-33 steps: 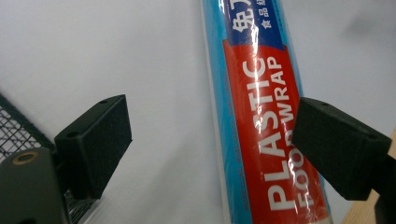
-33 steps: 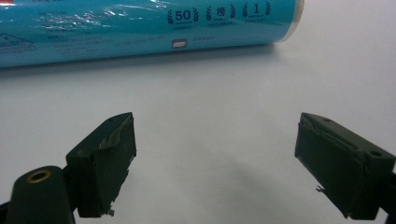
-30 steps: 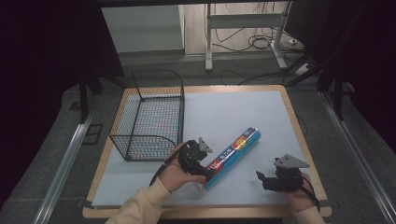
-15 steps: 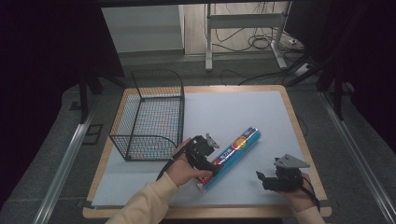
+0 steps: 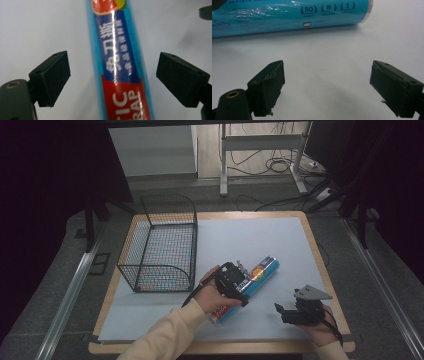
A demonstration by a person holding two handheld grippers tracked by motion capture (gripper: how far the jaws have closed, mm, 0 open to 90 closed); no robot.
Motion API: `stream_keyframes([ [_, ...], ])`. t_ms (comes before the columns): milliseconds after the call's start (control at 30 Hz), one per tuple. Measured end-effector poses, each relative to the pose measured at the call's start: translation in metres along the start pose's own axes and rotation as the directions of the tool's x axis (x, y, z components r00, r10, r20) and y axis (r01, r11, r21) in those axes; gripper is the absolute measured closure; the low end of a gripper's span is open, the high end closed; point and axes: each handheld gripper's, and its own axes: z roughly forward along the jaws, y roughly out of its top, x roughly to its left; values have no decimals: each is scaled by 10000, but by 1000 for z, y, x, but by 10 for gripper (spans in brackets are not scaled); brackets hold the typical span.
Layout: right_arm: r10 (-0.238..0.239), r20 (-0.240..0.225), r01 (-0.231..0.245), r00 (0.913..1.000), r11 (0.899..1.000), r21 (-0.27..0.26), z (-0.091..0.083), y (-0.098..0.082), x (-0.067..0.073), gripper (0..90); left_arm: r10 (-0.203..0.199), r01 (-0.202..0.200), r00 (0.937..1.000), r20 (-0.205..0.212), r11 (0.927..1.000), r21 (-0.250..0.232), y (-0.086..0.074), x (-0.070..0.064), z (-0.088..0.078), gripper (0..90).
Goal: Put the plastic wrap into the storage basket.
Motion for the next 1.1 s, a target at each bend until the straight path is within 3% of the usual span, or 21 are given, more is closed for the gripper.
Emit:
stream_keyframes([
  [100,16,-3,-16,10000,10000,-13,0,0,0,130,109,-110,9999,41,9998,145,7,-2,4,118],
  [333,48,-9,-47,10000,10000,5,-1,0,-1,130,-95,79,9996,282,9983,573,22,1,23,117],
  [600,40,-13,-40,10000,10000,14,0,0,-2,130,-269,252,9996,121,9922,1224,32,6,45,121],
  [767,102,17,-102,9999,9999,50,0,-1,-3,130,-457,411,9986,249,9859,1624,35,9,55,182],
  [900,134,72,-133,9999,9999,-71,-1,0,-3,133,-701,546,9944,793,9816,1831,36,10,57,288],
  [1000,107,57,-106,9999,9999,-57,-1,0,-3,133,-719,560,9947,737,9785,1984,38,10,57,292],
  [1100,46,29,-46,10000,10000,-16,-1,0,-2,132,-989,779,9907,933,9752,2070,38,13,57,301],
])
